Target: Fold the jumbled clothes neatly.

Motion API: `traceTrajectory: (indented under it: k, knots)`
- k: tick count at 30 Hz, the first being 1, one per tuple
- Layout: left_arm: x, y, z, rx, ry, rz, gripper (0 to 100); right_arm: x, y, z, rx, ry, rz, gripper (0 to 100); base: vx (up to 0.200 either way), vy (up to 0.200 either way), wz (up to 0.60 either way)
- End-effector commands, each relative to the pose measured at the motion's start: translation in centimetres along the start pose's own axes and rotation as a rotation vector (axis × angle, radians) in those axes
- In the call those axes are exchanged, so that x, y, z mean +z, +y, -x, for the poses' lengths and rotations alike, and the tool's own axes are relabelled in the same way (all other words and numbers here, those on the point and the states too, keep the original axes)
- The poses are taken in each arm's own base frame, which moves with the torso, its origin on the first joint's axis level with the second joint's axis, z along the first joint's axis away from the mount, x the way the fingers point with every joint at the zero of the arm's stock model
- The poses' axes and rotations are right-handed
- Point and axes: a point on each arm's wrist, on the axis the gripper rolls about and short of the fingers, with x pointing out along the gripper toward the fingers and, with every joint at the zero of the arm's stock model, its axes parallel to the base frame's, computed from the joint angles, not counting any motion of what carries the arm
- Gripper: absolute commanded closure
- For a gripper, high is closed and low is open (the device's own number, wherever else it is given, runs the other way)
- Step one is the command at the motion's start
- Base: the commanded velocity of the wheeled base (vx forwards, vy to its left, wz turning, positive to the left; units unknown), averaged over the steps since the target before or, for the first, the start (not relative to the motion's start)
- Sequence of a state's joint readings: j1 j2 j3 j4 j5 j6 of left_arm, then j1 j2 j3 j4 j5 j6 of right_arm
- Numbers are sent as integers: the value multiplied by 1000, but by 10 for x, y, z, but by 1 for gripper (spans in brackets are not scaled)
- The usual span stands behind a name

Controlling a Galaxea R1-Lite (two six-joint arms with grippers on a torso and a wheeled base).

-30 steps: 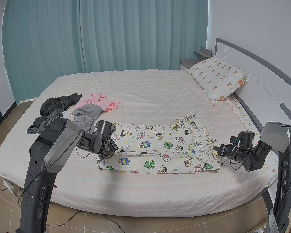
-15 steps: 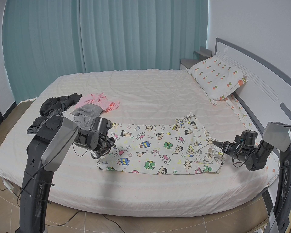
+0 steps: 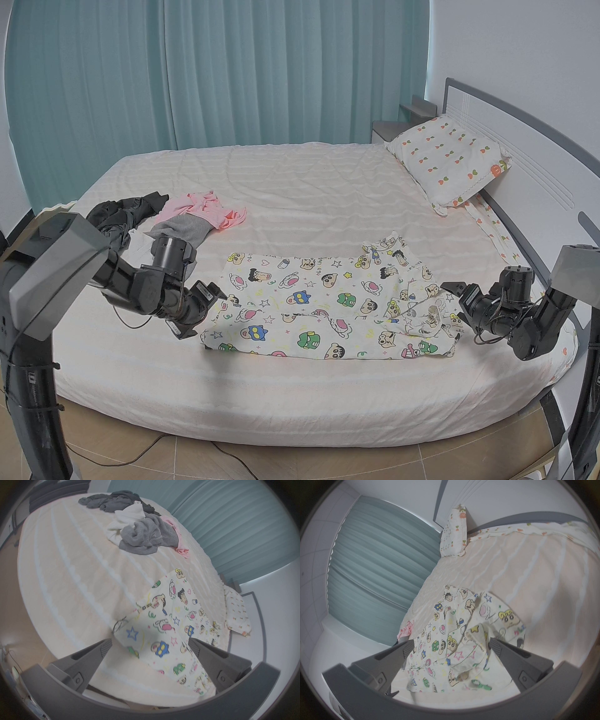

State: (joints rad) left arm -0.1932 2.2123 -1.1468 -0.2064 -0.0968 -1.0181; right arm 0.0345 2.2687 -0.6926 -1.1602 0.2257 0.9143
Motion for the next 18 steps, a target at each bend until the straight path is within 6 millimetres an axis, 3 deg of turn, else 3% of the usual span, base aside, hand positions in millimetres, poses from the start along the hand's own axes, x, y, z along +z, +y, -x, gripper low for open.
traceTrajectory:
  k: [1,5,18]
  knots:
    - [-33,34,77,-209,84,125,0,-36,7,26,25,31,-107,0,0,0,0]
    - [-40,47,75,-304,170,218,0,-51,5,34,54,43,-88,0,0,0,0]
    - [-52,61,77,-350,165,192,0,-58,-6,26,21,47,-52,0,0,0,0]
